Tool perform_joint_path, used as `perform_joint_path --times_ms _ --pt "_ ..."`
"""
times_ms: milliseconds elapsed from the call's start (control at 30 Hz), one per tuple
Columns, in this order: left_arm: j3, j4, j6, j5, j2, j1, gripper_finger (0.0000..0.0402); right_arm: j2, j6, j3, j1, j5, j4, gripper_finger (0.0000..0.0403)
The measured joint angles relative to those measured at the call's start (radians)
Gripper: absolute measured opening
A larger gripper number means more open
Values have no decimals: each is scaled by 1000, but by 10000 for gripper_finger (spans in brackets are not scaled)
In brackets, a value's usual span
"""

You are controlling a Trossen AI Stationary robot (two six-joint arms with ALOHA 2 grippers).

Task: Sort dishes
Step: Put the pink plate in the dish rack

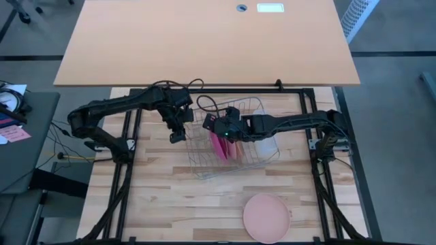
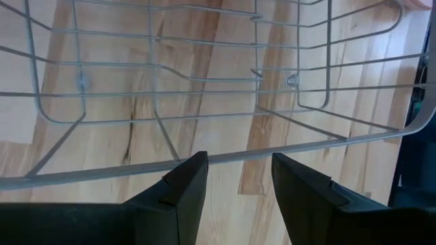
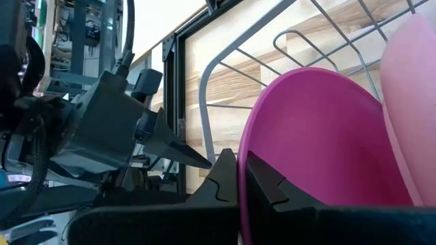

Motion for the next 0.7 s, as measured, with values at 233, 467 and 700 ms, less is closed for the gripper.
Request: perform_joint_path --times_ms 233,467,700 --pt "-5 6 3 -13 -1 0 162 -5 68 1 -8 -19 -55 4" --pt "-6 4 30 -16 -1 0 162 -3 100 0 -7 -51 -97 4" --pt "-6 -7 41 -17 0 -3 162 -3 113 0 -12 -59 -112 4"
